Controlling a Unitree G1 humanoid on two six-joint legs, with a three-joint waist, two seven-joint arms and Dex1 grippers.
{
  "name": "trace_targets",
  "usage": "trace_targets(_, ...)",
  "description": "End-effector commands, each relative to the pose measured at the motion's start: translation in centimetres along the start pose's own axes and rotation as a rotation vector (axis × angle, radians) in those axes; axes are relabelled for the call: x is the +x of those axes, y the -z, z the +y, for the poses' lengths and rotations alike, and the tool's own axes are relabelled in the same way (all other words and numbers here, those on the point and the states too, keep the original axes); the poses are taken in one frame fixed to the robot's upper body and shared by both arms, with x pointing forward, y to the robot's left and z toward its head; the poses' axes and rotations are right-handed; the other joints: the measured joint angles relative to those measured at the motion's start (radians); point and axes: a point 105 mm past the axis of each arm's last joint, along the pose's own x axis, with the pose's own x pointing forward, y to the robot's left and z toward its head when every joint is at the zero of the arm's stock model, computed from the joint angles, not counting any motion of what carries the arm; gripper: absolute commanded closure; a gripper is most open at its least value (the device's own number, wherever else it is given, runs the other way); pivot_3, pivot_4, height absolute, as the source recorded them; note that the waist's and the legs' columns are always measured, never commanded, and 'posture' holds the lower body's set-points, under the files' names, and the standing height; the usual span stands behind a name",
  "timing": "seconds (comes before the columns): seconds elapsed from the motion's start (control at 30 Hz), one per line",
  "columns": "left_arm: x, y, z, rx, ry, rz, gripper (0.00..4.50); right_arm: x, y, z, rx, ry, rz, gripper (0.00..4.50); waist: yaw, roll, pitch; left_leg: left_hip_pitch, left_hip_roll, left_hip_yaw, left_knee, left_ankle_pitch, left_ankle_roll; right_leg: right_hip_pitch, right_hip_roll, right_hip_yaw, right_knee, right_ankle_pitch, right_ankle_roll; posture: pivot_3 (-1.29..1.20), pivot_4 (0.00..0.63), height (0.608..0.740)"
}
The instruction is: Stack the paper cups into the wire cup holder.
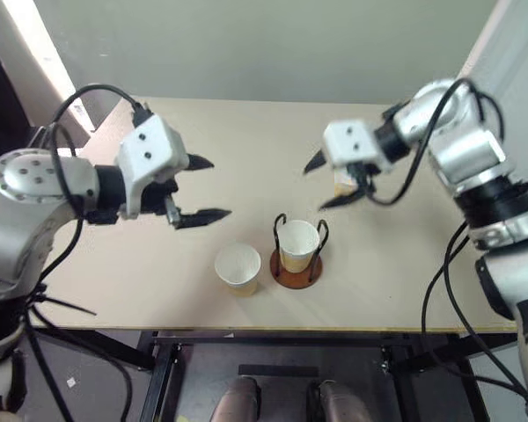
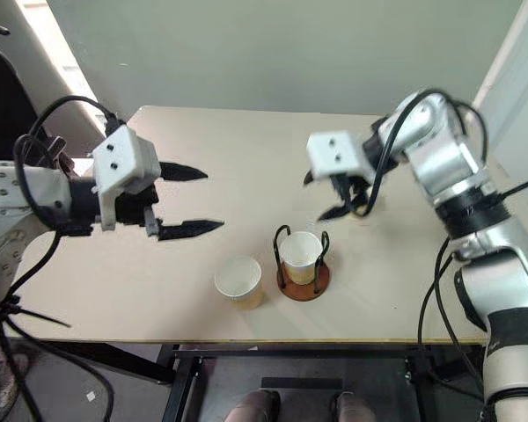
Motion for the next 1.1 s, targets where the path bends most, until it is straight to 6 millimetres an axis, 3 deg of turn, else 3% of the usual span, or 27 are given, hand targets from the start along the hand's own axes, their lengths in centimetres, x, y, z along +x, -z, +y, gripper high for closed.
trace_targets(0.03,1.6,0.0,0.2,0.023,0.001,0.002,0.00,-0.2,3.0,-1.6,0.080,0.086,0.073,0.79,-0.001,0.000,0.000,0.001,0.000,0.000,0.000,0.000,0.000,0.001,0.000,0.000,0.000,0.000,0.000,0.00,0.150,0.740)
trace_targets(0.13,2.8,-0.3,0.2,0.008,0.013,-0.025,0.00,0.4,5.3,-1.9,0.117,0.119,0.162,0.79,-0.001,0.000,0.000,0.000,0.000,0.000,0.000,0.000,0.001,0.000,0.000,0.000,0.000,0.001,0.002,0.00,0.150,0.740)
trace_targets(0.2,3.1,-0.6,-0.2,0.015,0.030,-0.032,0.00,0.7,6.0,-1.9,0.127,0.117,0.191,0.79,-0.001,0.001,0.001,-0.001,0.000,0.000,0.000,0.001,0.003,-0.002,0.000,0.000,0.000,0.006,0.009,0.00,0.150,0.740)
trace_targets(0.33,3.2,-1.0,-0.7,0.020,0.037,-0.039,0.00,1.7,7.0,-2.0,0.177,0.145,0.231,0.79,-0.005,0.002,0.001,-0.001,0.001,0.001,-0.002,0.000,0.003,-0.004,0.000,-0.001,0.000,0.006,0.010,0.00,0.150,0.740)
trace_targets(0.67,1.6,0.1,-1.8,-0.014,-0.011,0.017,0.00,2.9,9.4,-0.9,0.218,0.152,0.334,0.79,-0.004,0.002,0.001,-0.002,0.002,0.002,-0.001,-0.002,0.003,-0.004,0.001,-0.001,0.000,0.005,0.009,0.00,0.150,0.740)
trace_targets(1.07,0.2,0.2,-2.2,-0.009,-0.052,0.071,0.00,4.6,11.8,1.2,0.262,0.122,0.416,0.79,-0.005,0.002,0.001,-0.001,0.002,0.002,-0.001,-0.006,-0.009,-0.003,0.001,0.000,0.002,0.006,0.009,0.00,0.150,0.740)
trace_targets(1.1,0.1,0.1,-2.2,-0.007,-0.055,0.073,0.00,4.7,12.0,1.3,0.270,0.126,0.421,0.96,-0.005,0.002,0.001,-0.001,0.002,0.002,-0.001,-0.006,-0.009,-0.003,0.001,0.000,0.001,0.006,0.009,0.00,0.150,0.740)
